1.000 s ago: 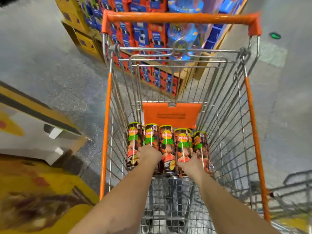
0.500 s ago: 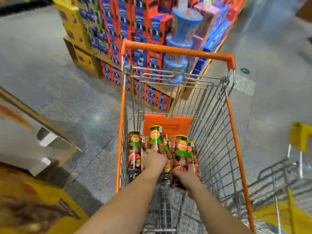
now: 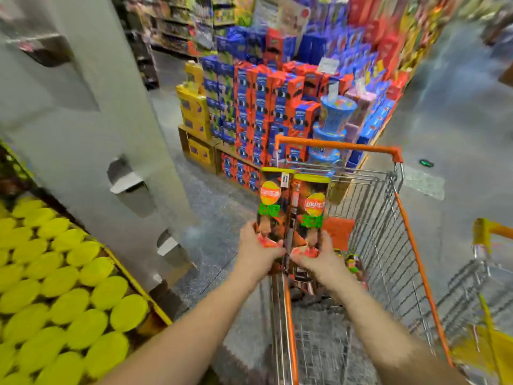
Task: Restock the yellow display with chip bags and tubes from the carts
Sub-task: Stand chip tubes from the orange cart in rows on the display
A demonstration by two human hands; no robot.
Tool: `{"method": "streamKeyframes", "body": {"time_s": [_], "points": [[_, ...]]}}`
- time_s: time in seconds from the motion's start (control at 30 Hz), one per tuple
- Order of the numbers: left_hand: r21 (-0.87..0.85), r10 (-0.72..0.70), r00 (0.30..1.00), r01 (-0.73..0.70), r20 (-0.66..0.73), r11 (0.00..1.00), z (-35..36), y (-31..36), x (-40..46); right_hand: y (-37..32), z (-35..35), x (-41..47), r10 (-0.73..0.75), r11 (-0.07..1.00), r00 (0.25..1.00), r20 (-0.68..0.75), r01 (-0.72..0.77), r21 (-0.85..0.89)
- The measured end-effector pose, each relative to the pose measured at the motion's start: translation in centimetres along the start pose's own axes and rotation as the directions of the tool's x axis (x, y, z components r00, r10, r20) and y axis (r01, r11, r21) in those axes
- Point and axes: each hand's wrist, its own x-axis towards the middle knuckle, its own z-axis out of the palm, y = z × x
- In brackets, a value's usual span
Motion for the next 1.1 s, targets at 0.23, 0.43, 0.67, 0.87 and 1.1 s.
{"method": "streamKeyframes", "body": {"time_s": [0.23,0.43,0.67,0.87,1.1], "points": [[-0.059,0.070,0.992,-0.077,-0.105,0.995,-13.3,0.8,-8.9,-4.4,9.9,-4.9,-0.094,0.989,0.958,0.270,0.059,0.134],[-0.018,0.132,0.958,-0.142,-0.256,0.990,-21.1,0.3,-13.6,-5.1,16.0,-7.5,-0.068,0.996,0.836,0.545,0.092,-0.018],[0.045,0.057,0.932,-0.044,-0.359,0.998,-25.5,-3.1,-18.4,-4.3,22.1,-9.3,-0.018,0.975,0.712,0.702,0.170,-0.147],[0.115,0.018,0.901,0.035,-0.434,0.993,-26.0,-4.6,-21.4,-2.4,24.0,-9.8,0.030,0.934,0.660,0.750,0.249,-0.256],[0.130,0.009,0.878,0.060,-0.478,0.990,-25.5,-4.7,-23.7,-1.6,24.8,-9.7,0.023,0.921,0.626,0.780,0.289,-0.259]]}}
